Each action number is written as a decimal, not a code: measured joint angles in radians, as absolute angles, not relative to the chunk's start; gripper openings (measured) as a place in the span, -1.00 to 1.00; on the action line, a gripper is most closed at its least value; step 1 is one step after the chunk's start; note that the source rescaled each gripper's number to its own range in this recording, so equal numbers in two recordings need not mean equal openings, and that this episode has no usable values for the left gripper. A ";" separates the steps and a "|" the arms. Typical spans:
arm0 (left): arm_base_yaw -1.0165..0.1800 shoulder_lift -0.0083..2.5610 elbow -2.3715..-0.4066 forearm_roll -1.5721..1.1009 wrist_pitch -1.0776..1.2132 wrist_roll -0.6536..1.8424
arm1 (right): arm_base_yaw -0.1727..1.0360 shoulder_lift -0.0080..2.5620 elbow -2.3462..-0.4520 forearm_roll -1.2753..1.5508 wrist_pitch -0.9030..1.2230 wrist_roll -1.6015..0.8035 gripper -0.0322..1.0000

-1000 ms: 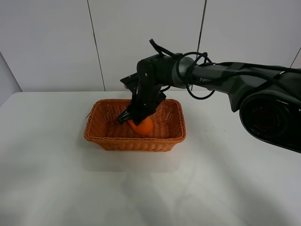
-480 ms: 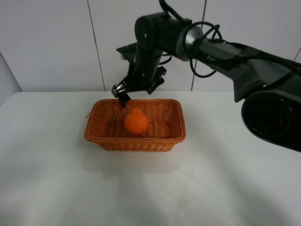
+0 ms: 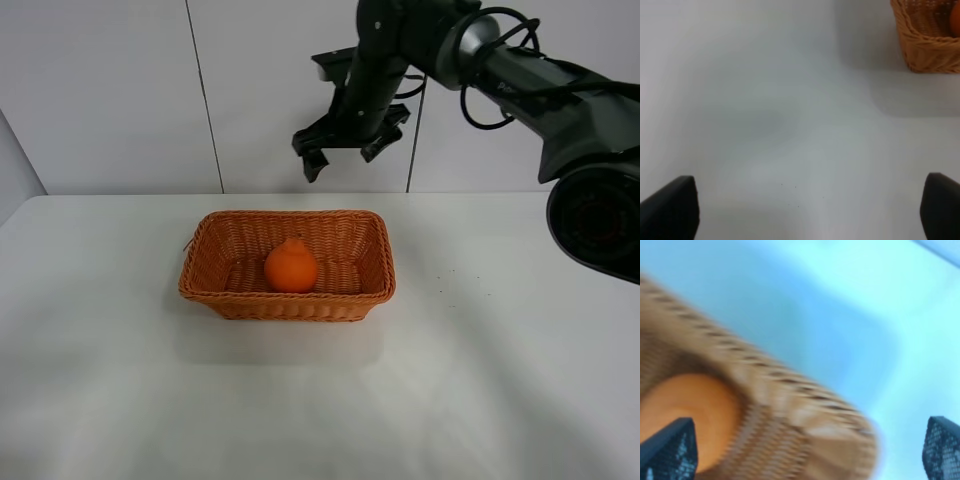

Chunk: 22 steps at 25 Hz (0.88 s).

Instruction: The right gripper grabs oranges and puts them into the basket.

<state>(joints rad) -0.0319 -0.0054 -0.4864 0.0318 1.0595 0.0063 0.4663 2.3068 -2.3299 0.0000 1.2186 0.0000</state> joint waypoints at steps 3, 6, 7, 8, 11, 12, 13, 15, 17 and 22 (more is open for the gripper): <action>-0.032 -0.005 -0.486 0.032 1.060 0.006 | 0.362 2.307 -2.330 0.000 1.219 0.000 1.00; -0.032 -0.005 -0.486 0.032 1.060 0.006 | 0.255 2.307 -2.330 0.000 1.219 0.000 1.00; -0.032 -0.005 -0.486 0.032 1.060 0.006 | 0.221 2.307 -2.330 -0.007 1.219 0.000 1.00; -0.032 -0.005 -0.486 0.032 1.060 0.006 | 0.190 2.307 -2.330 -0.008 1.219 0.000 1.00; -0.032 -0.005 -0.486 0.032 1.060 0.006 | 0.122 2.307 -2.330 -0.009 1.219 0.000 1.00; -0.032 -0.005 -0.486 0.032 1.060 0.006 | 0.105 2.307 -2.330 -0.009 1.219 0.000 1.00; -0.032 -0.005 -0.486 0.032 1.060 0.006 | 0.093 2.307 -2.330 -0.009 1.219 0.000 1.00; -0.032 -0.005 -0.486 0.032 1.060 0.006 | 0.072 2.307 -2.330 -0.009 1.219 0.000 1.00; -0.032 -0.005 -0.486 0.032 1.060 0.006 | 0.062 2.307 -2.330 -0.009 1.219 0.000 1.00; -0.032 -0.005 -0.486 0.032 1.060 0.006 | 0.057 2.267 -2.268 -0.008 1.219 0.000 1.00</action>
<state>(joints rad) -0.0319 -0.0054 -0.4864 0.0318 1.0595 0.0063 0.0570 2.2666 -2.2676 -0.0081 1.2186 0.0000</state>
